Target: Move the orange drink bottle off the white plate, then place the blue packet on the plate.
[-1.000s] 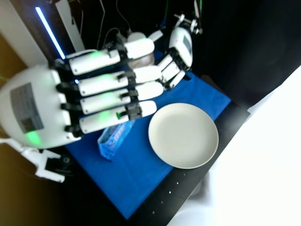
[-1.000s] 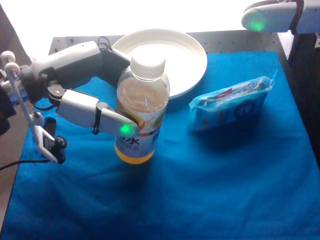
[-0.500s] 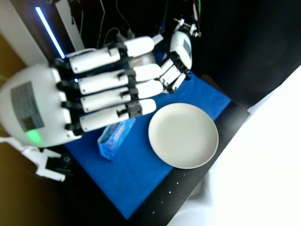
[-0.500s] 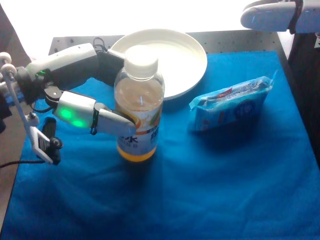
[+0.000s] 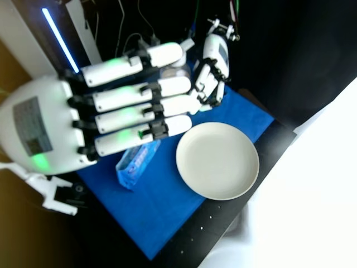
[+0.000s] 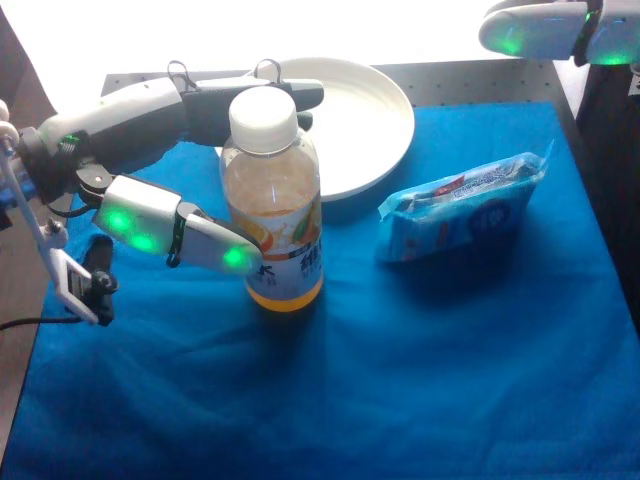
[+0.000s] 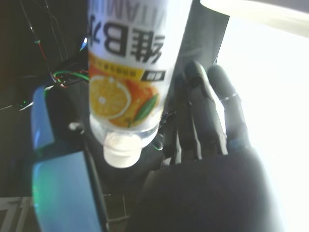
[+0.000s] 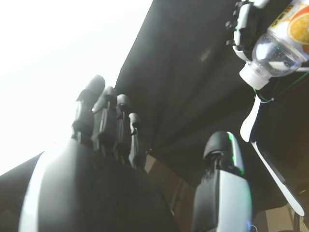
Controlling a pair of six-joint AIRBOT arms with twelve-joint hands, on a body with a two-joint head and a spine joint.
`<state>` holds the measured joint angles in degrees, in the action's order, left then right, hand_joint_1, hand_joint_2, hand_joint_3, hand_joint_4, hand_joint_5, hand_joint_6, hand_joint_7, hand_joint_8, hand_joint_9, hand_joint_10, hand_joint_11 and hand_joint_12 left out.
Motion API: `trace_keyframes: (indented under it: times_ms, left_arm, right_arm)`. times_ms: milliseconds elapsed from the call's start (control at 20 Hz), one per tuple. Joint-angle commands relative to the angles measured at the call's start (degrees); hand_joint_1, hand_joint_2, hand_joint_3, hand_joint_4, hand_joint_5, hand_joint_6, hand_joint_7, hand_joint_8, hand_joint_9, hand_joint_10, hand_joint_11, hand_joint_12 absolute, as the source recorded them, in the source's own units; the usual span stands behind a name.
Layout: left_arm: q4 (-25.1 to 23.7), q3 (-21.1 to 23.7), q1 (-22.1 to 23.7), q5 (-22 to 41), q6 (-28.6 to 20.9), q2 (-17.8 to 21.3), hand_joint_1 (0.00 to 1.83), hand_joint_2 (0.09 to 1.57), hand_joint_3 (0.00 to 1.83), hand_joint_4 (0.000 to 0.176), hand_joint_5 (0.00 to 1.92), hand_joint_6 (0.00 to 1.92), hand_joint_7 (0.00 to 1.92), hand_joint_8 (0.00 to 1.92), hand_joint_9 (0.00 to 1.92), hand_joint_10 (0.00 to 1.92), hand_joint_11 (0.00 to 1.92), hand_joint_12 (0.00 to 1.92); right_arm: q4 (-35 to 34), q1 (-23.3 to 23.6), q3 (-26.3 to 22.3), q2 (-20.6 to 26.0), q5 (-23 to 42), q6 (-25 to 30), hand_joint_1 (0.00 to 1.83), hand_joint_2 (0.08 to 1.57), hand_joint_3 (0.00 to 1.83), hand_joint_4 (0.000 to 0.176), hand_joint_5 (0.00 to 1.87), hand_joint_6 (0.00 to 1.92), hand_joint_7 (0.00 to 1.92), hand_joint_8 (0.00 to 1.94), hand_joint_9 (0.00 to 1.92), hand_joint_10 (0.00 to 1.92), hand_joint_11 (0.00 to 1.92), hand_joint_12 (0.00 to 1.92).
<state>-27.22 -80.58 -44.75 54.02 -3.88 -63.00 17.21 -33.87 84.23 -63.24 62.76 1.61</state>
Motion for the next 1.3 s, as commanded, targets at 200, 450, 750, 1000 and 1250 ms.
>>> trace_keyframes:
  times_ms: [200,450,750,1000,1250]
  left_arm:
    - [0.68,2.78,0.1,5.67,-0.17,3.91,0.79,0.78,0.0,0.139,0.02,0.0,0.04,0.0,0.1,0.0,0.0,0.72]
    - [0.12,4.91,0.44,3.13,1.86,9.53,0.7,0.67,0.0,0.176,0.0,0.0,0.0,0.0,0.0,0.0,0.0,0.27]
    - [0.91,4.72,2.24,-2.68,7.36,10.84,0.66,0.69,0.0,0.094,0.0,0.0,0.0,0.0,0.04,0.0,0.0,0.56]
    - [3.81,1.4,4.04,-6.88,9.96,9.76,0.8,0.74,0.0,0.13,0.0,0.0,0.01,0.0,0.0,0.0,0.0,0.16]
    - [4.13,0.65,6.0,-7.15,10.19,9.56,0.82,0.75,0.01,0.147,0.0,0.0,0.0,0.0,0.01,0.0,0.0,0.13]
  right_arm:
    - [-2.58,0.78,-0.41,-0.01,6.04,0.5,0.8,1.0,0.0,0.08,0.17,0.0,0.26,0.0,0.2,0.01,0.0,0.65]
    - [0.46,0.84,-0.01,0.25,1.68,0.5,0.88,0.96,0.0,0.114,0.11,0.0,0.16,0.0,0.11,0.01,0.0,0.54]
    - [14.92,4.06,3.99,-0.15,-8.96,10.3,0.76,0.79,0.0,0.051,0.15,0.0,0.26,0.0,0.26,0.01,0.0,0.99]
    - [29.82,6.64,5.32,-0.93,-15.09,18.19,0.82,0.81,0.0,0.0,0.24,0.0,0.32,0.0,0.23,0.0,0.0,0.59]
    - [39.97,7.09,5.88,-1.16,-18.36,23.6,0.7,0.66,0.0,0.0,0.38,0.01,0.44,0.0,0.3,0.0,0.0,0.46]
